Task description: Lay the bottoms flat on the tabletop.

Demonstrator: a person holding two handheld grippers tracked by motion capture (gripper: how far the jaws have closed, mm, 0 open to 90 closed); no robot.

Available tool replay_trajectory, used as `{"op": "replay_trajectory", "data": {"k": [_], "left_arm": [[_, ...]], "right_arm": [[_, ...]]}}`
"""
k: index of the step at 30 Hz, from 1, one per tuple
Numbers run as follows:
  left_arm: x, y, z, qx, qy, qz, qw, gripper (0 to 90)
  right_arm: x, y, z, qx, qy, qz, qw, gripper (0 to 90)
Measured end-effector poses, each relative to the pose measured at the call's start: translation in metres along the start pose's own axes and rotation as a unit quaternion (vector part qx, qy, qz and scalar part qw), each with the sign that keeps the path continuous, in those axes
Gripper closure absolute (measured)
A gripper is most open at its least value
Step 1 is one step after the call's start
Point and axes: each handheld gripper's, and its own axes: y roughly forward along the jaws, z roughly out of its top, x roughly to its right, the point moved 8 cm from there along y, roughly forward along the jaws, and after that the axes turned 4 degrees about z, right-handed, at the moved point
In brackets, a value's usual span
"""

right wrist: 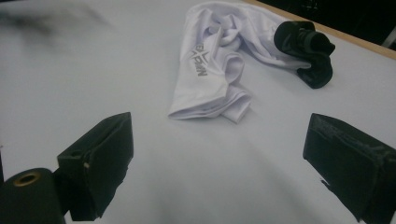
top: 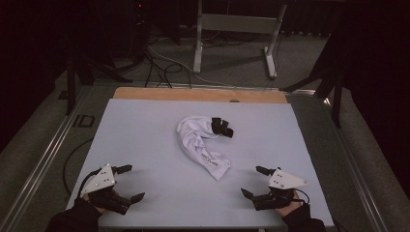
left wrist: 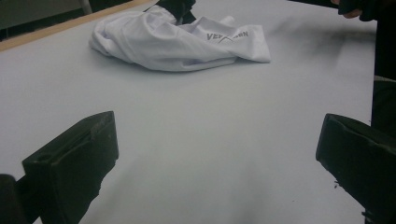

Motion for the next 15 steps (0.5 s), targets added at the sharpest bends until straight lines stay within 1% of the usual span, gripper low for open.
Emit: {"op": "replay_trajectory", "data": {"k": [3, 7, 8, 10, 11, 12, 13, 14, 15], "left_arm": [[0.0019, 0.0008, 0.0001, -0.003, 0.004, -0.002, 1.0, 0.1], [0.0029, 0.0012, -0.0007, -0.005, 0.004, -0.007, 1.0, 0.1], [0.0042, 0.0014, -0.0009, -0.005, 0.002, -0.014, 0.9999, 0.0], [0.0052, 0.0019, -0.0004, -0.007, 0.005, -0.019, 0.9998, 0.1], [0.0052, 0.0019, -0.0004, -0.007, 0.005, -0.019, 0.9998, 0.1], [0.0071, 0.0032, 0.0009, -0.008, 0.003, -0.024, 0.9997, 0.1], [0.0071, 0.0032, 0.0009, -0.008, 0.003, -0.024, 0.9997, 0.1], [0.0096, 0.0041, 0.0027, -0.006, -0.001, -0.032, 0.9995, 0.1], [0.0096, 0.0041, 0.0027, -0.006, -0.001, -0.032, 0.9995, 0.1]], "right_arm": [[-0.0018, 0.0007, -0.0015, -0.007, -0.001, 0.003, 1.0, 8.9], [-0.0028, 0.0014, -0.0033, -0.016, -0.003, 0.006, 0.9999, 8.9], [-0.0046, 0.002, -0.0036, -0.019, -0.001, 0.012, 0.9997, 8.9], [-0.0053, 0.0028, -0.0033, -0.019, -0.001, 0.014, 0.9997, 8.9], [-0.0053, 0.0028, -0.0033, -0.019, -0.001, 0.014, 0.9997, 8.9], [-0.0056, 0.0028, -0.0027, -0.019, -0.002, 0.015, 0.9997, 8.9], [-0.0055, 0.0026, -0.0023, -0.019, -0.002, 0.014, 0.9997, 8.9], [-0.0053, 0.0015, -0.0015, -0.02, -0.005, 0.011, 0.9997, 8.9], [-0.0053, 0.0015, -0.0015, -0.02, -0.005, 0.011, 0.9997, 8.9]]}}
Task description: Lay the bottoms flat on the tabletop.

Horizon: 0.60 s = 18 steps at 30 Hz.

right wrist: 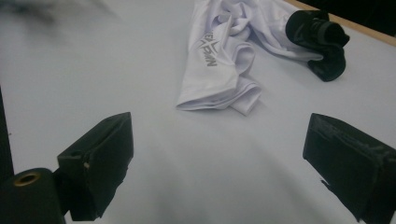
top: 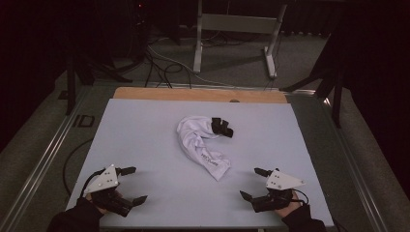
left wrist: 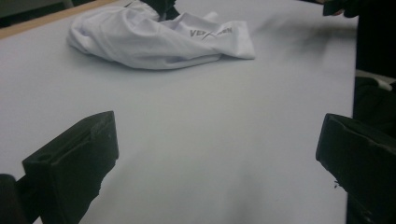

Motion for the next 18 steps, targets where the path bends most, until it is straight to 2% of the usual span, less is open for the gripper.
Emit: {"op": "replay_trajectory", "data": {"k": [6, 7, 9, 11, 16, 18], "left_arm": [[0.006, 0.002, 0.01, 0.005, 0.001, -0.013, 0.9999, 0.1], [0.007, 0.003, 0.012, 0.003, 0.009, -0.014, 0.9999, 0.1], [0.009, 0.004, 0.014, 0.001, 0.011, -0.017, 0.9998, 0.1], [0.009, 0.004, 0.016, -0.001, 0.014, -0.02, 0.9997, 0.1], [0.009, 0.003, 0.02, -0.006, 0.02, -0.021, 0.9996, 0.1], [0.006, 0.002, 0.024, 0.003, 0.018, -0.021, 0.9996, 0.1]], "right_arm": [[0.0, -0.005, 0.008, 0.004, -0.006, -0.011, 0.9999, 8.9], [-0.002, -0.006, 0.012, 0.014, 0.0, -0.01, 0.9999, 9.0], [-0.001, -0.009, 0.016, 0.013, -0.006, -0.012, 0.9998, 9.0], [-0.002, -0.012, 0.021, 0.02, -0.003, -0.007, 0.9998, 9.0], [0.001, -0.015, 0.031, 0.019, -0.009, -0.009, 0.9997, 9.0], [0.005, -0.018, 0.036, 0.02, -0.011, -0.012, 0.9997, 9.0]]}}
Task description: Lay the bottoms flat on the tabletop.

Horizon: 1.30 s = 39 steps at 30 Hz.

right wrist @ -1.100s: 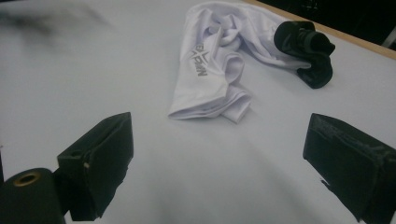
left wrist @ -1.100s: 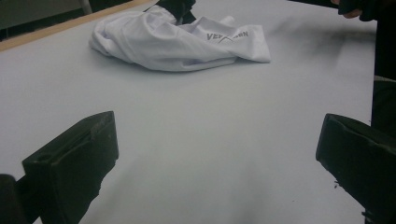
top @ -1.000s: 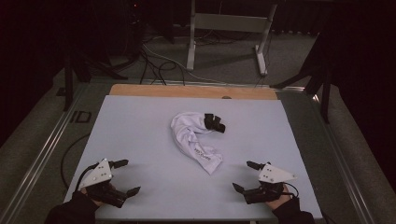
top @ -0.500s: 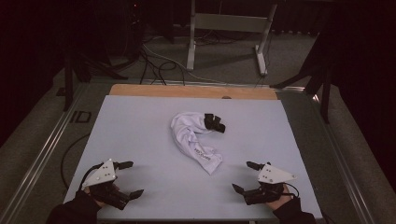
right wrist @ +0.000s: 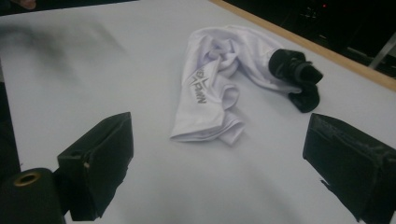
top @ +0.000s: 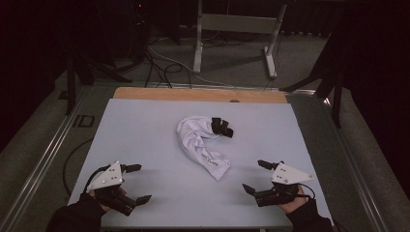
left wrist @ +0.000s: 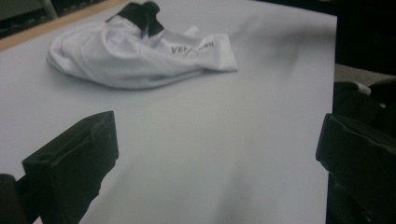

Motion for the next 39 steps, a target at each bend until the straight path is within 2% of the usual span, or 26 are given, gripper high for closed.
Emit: {"op": "replay_trajectory", "data": {"k": [1, 4, 6, 7, 9, 12, 14, 18, 22, 25, 28, 34, 39], "left_arm": [[-0.005, 0.0, 0.002, 0.005, -0.006, 0.007, 1.0, 0.1], [-0.01, 0.0, 0.004, 0.005, -0.006, 0.012, 0.9999, 0.1], [-0.015, 0.0, 0.006, 0.008, -0.012, 0.019, 0.9997, 0.1], [-0.021, 0.001, 0.009, 0.013, -0.021, 0.027, 0.9993, 0.1], [-0.025, 0.003, 0.013, 0.015, -0.024, 0.032, 0.9991, 0.1], [-0.026, 0.006, 0.018, 0.012, -0.016, 0.037, 0.9991, 0.1], [-0.026, 0.009, 0.023, 0.013, -0.013, 0.036, 0.9992, 0.1], [-0.029, 0.016, 0.031, 0.014, -0.008, 0.039, 0.9991, 0.1], [-0.034, 0.022, 0.036, 0.012, -0.016, 0.041, 0.999, 0.1], [-0.042, 0.027, 0.041, 0.012, -0.027, 0.05, 0.9983, 0.1], [-0.045, 0.029, 0.043, 0.007, -0.028, 0.057, 0.998, 0.1], [-0.05, 0.039, 0.049, 0.0, -0.027, 0.068, 0.9973, 0.1], [-0.056, 0.052, 0.05, -0.006, -0.037, 0.079, 0.9962, 0.1]], "right_arm": [[0.003, -0.001, 0.005, -0.002, -0.003, -0.001, 1.0, 9.0], [0.009, -0.002, 0.014, 0.003, -0.007, -0.003, 1.0, 9.0], [0.013, -0.001, 0.02, 0.007, -0.011, -0.009, 0.9999, 9.0], [0.015, 0.0, 0.024, 0.007, -0.015, -0.01, 0.9998, 9.0], [0.017, 0.003, 0.03, 0.01, -0.018, -0.014, 0.9997, 9.0], [0.019, 0.007, 0.035, 0.012, -0.019, -0.014, 0.9997, 9.0], [0.021, 0.011, 0.04, 0.011, -0.027, -0.016, 0.9995, 9.0], [0.023, 0.022, 0.05, 0.017, -0.024, -0.019, 0.9994, 9.0], [0.026, 0.035, 0.059, 0.02, -0.017, -0.017, 0.9995, 9.0], [0.029, 0.047, 0.067, 0.019, -0.014, -0.015, 0.9996, 9.0], [0.031, 0.054, 0.072, 0.016, -0.021, -0.015, 0.9995, 9.0], [0.036, 0.071, 0.08, 0.015, -0.015, -0.013, 0.9997, 9.0], [0.04, 0.09, 0.085, 0.014, -0.012, -0.01, 0.9998, 9.0]]}}
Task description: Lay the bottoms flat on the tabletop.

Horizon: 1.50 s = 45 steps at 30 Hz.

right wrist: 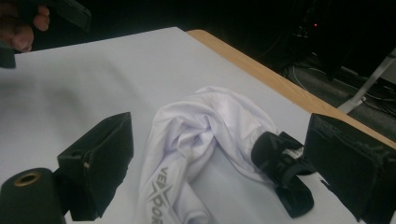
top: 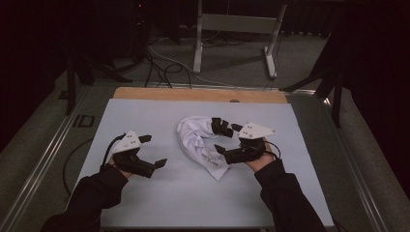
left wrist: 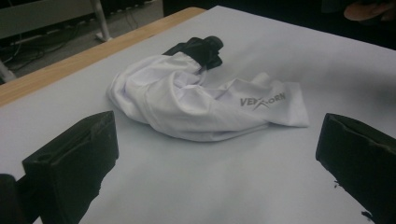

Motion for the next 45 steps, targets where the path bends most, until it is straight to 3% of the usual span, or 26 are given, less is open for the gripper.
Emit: {"op": "replay_trajectory", "data": {"k": [10, 16, 20, 21, 22, 23, 26, 27, 28, 29, 35, 36, 41, 45], "left_arm": [[0.003, 0.031, -0.007, -0.03, -0.003, -0.003, 0.9995, 0.1], [0.006, 0.051, -0.015, -0.047, -0.007, 0.0, 0.9989, 0.2], [0.009, 0.064, -0.021, -0.06, -0.012, -0.006, 0.9981, 0.2], [0.009, 0.071, -0.025, -0.071, -0.011, -0.005, 0.9974, 0.2], [0.009, 0.071, -0.025, -0.071, -0.011, -0.005, 0.9974, 0.2], [0.01, 0.078, -0.029, -0.082, -0.008, -0.004, 0.9966, 1.2], [0.01, 0.084, -0.032, -0.088, -0.011, -0.006, 0.996, 5.6], [0.01, 0.088, -0.035, -0.098, -0.008, -0.004, 0.9951, 9.5], [0.01, 0.091, -0.036, -0.102, -0.009, -0.005, 0.9947, 9.5], [0.01, 0.096, -0.039, -0.113, -0.008, -0.003, 0.9936, 14.2], [0.012, 0.108, -0.042, -0.127, -0.01, -0.001, 0.9918, 20.9], [0.012, 0.112, -0.042, -0.131, -0.014, 0.002, 0.9913, 21.3], [0.011, 0.118, -0.042, -0.13, -0.018, 0.01, 0.9913, 25.8], [0.009, 0.12, -0.046, -0.143, -0.02, 0.016, 0.9894, 26.1]], "right_arm": [[0.0, 0.028, -0.004, 0.003, 0.032, 0.012, 0.9994, 11.4], [-0.002, 0.048, -0.018, -0.013, 0.049, 0.016, 0.9986, 14.0], [-0.004, 0.06, -0.03, -0.033, 0.048, 0.006, 0.9983, 23.4], [-0.007, 0.065, -0.035, -0.042, 0.047, 0.01, 0.9979, 31.0], [-0.007, 0.065, -0.035, -0.042, 0.047, 0.01, 0.9979, 31.0], [-0.009, 0.07, -0.04, -0.053, 0.046, 0.011, 0.9975, 39.5], [-0.012, 0.074, -0.045, -0.063, 0.042, 0.018, 0.997, 43.9], [-0.017, 0.078, -0.05, -0.079, 0.042, 0.028, 0.9956, 50.8], [-0.017, 0.078, -0.05, -0.079, 0.042, 0.028, 0.9956, 50.8], [-0.018, 0.083, -0.054, -0.092, 0.036, 0.029, 0.9948, 59.8], [-0.019, 0.091, -0.061, -0.116, 0.029, 0.022, 0.9925, 69.9], [-0.017, 0.092, -0.063, -0.123, 0.027, 0.015, 0.9919, 89.0], [-0.009, 0.086, -0.058, -0.104, 0.031, 0.006, 0.9941, 89.8], [0.003, 0.073, -0.053, -0.094, 0.031, -0.014, 0.995, 90.0]]}}
